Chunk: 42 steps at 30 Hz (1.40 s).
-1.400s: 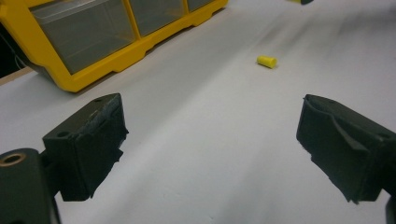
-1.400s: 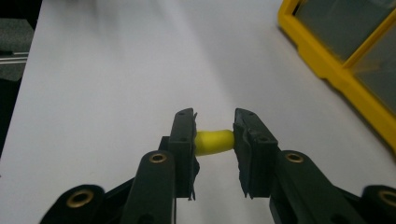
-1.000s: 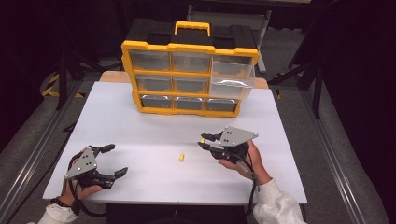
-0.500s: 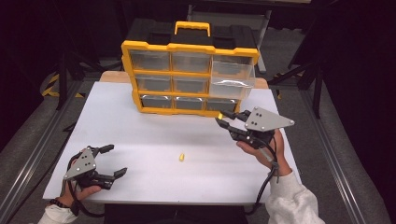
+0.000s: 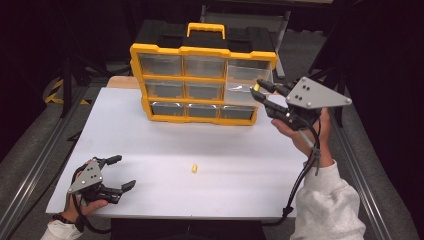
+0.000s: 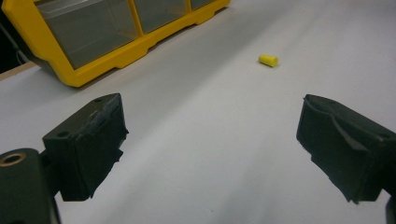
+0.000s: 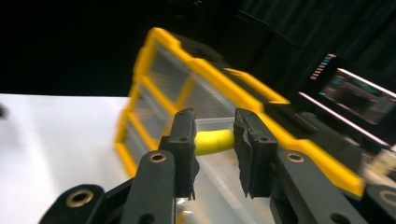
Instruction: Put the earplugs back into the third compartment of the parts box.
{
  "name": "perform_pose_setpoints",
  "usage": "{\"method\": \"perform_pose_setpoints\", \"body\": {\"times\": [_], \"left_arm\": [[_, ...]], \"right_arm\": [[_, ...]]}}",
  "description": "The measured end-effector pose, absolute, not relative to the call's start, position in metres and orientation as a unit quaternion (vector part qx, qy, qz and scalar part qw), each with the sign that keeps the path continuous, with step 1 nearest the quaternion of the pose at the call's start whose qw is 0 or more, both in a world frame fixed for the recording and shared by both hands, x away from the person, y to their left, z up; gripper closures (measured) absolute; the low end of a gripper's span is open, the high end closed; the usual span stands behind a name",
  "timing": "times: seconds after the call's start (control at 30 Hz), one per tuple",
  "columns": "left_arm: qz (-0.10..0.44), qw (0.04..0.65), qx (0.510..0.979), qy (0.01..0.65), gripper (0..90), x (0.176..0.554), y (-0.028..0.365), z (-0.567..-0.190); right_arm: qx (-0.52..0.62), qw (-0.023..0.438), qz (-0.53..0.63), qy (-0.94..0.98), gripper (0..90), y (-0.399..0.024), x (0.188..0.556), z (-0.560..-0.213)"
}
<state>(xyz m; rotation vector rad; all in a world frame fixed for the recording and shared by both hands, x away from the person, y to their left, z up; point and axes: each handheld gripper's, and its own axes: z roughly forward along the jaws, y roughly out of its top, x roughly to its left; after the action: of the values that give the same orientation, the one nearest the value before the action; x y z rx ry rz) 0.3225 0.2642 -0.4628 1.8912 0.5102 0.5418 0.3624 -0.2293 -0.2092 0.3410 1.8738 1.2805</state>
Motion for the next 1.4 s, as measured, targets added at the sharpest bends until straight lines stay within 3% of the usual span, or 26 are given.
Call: {"method": "perform_pose_setpoints", "body": {"times": [0.2,0.53,1.17,1.4], "left_arm": [[0.226,0.527,0.790,0.215,9.4,0.322,0.266,-0.463],[0.227,0.527,0.791,0.213,9.5,0.322,0.265,-0.464],[0.228,0.522,0.792,0.219,9.5,0.318,0.268,-0.465],[0.228,0.523,0.792,0.218,9.6,0.317,0.268,-0.465]], "right_arm": [[0.180,0.419,0.492,0.742,69.6,-0.235,0.390,-0.192],[0.227,0.400,0.480,0.748,68.5,-0.237,0.424,-0.199],[0.255,0.390,0.459,0.756,65.1,-0.233,0.444,-0.213],[0.252,0.403,0.468,0.745,58.0,-0.234,0.436,-0.213]]}}
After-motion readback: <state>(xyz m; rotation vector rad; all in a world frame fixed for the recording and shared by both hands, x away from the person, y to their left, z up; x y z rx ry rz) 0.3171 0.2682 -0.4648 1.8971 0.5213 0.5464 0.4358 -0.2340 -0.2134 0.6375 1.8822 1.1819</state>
